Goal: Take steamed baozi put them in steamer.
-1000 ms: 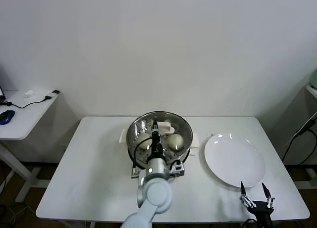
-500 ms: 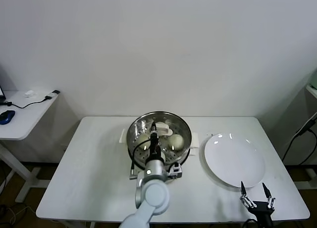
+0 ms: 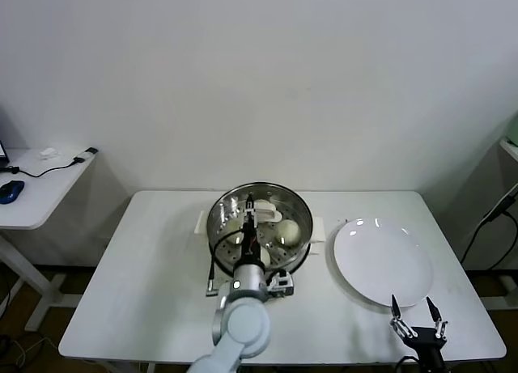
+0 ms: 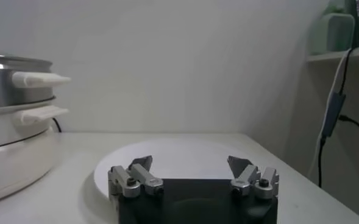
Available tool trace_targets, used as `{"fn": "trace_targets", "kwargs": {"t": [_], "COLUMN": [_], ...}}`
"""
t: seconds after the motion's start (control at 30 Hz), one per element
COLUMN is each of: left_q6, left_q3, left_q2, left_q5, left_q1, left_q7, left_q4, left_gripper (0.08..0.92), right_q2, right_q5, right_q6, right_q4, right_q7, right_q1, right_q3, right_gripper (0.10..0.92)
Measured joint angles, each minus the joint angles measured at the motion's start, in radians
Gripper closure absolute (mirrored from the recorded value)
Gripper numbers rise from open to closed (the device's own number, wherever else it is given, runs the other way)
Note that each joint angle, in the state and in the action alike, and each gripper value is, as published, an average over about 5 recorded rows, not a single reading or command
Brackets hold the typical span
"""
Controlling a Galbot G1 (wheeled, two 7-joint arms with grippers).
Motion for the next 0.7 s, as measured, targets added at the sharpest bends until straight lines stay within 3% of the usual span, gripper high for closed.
{"fn": "trace_targets", "kwargs": {"t": [0.33, 0.53, 0.7], "left_q6": [-0.036, -0.108, -0.193], "left_q3": [-0.023, -0.094, -0.230], "left_q2": [0.066, 0.081, 0.089], "left_q5": [-0.152, -0.401, -0.723], "left_q1": [0.057, 0.102, 0.155], "left_q7": [-0.024, -0.119, -0.201], "left_q4": [-0.138, -0.222, -0.274], "left_gripper": [0.192, 0.177, 0.177], "right_q2": [0.002, 0.000, -0.001], "right_q5": [-0.003, -0.003, 0.000], "right_q6": [-0.010, 0.010, 0.036], "right_q4": [-0.001, 0.000, -0.001], "right_q7": [0.016, 0.019, 0.019], "right_q1": [0.006, 0.016, 0.025], "right_q3": [-0.017, -0.018, -0.022], "right_gripper": [0.203, 0.203, 0.203]}}
